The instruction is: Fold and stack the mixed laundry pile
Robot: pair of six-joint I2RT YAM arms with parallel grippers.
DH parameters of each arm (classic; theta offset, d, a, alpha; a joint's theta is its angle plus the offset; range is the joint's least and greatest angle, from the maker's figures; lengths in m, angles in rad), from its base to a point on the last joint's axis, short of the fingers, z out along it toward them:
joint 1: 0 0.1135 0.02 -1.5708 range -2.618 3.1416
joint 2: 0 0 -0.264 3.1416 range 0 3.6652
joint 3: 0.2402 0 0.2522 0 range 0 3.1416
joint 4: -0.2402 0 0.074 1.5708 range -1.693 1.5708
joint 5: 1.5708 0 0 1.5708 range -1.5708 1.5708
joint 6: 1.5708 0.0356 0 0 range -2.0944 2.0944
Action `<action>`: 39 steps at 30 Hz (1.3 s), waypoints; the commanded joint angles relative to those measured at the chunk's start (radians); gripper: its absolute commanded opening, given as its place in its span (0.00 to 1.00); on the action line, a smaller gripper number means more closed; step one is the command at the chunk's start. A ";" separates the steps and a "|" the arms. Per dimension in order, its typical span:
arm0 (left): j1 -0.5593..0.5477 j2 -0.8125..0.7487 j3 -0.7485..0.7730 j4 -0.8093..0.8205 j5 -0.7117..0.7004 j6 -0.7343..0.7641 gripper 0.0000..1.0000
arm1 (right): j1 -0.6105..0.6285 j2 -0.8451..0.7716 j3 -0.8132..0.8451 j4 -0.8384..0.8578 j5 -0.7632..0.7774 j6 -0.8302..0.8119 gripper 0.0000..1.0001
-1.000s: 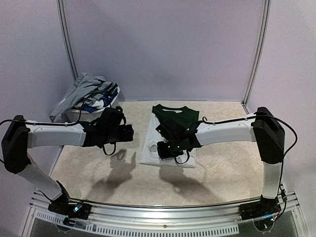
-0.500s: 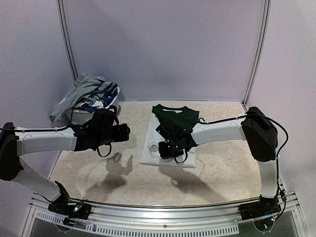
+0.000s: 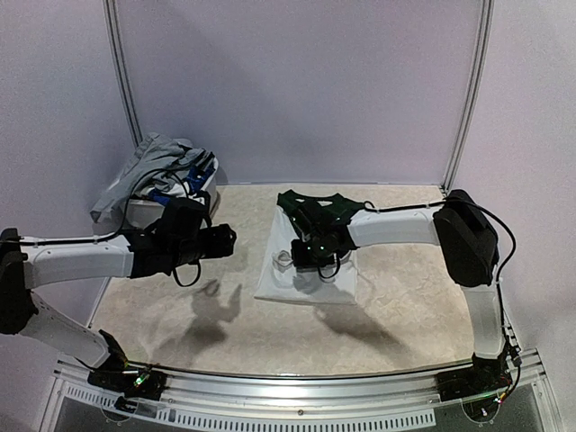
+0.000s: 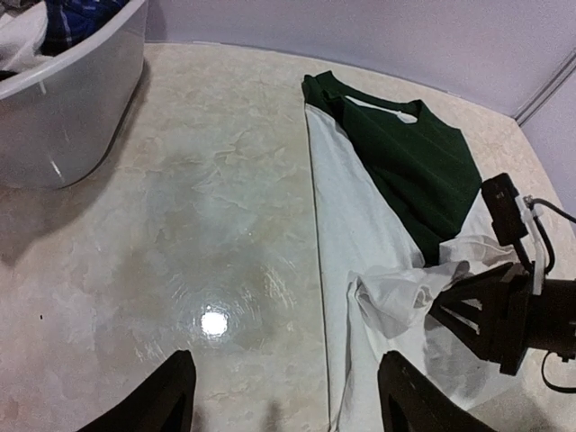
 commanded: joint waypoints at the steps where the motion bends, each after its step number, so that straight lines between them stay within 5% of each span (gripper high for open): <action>1: 0.010 -0.040 -0.029 0.006 0.013 0.014 0.71 | -0.035 0.062 0.055 -0.010 -0.008 -0.033 0.25; 16: -0.022 0.036 0.015 0.031 0.127 0.039 0.68 | -0.129 0.077 0.227 -0.012 -0.061 -0.160 0.28; 21: -0.065 0.135 0.095 0.031 0.147 0.038 0.65 | -0.129 -0.112 0.102 0.017 -0.031 -0.188 0.34; 27: -0.112 0.291 0.222 0.031 0.185 0.030 0.58 | -0.128 -0.336 -0.224 0.166 -0.152 -0.123 0.28; 33: -0.162 0.413 0.308 0.031 0.196 0.022 0.53 | -0.129 -0.367 -0.401 0.300 -0.300 -0.066 0.19; 39: -0.178 0.463 0.307 0.079 0.190 0.001 0.52 | -0.130 -0.257 -0.335 0.280 -0.285 -0.080 0.16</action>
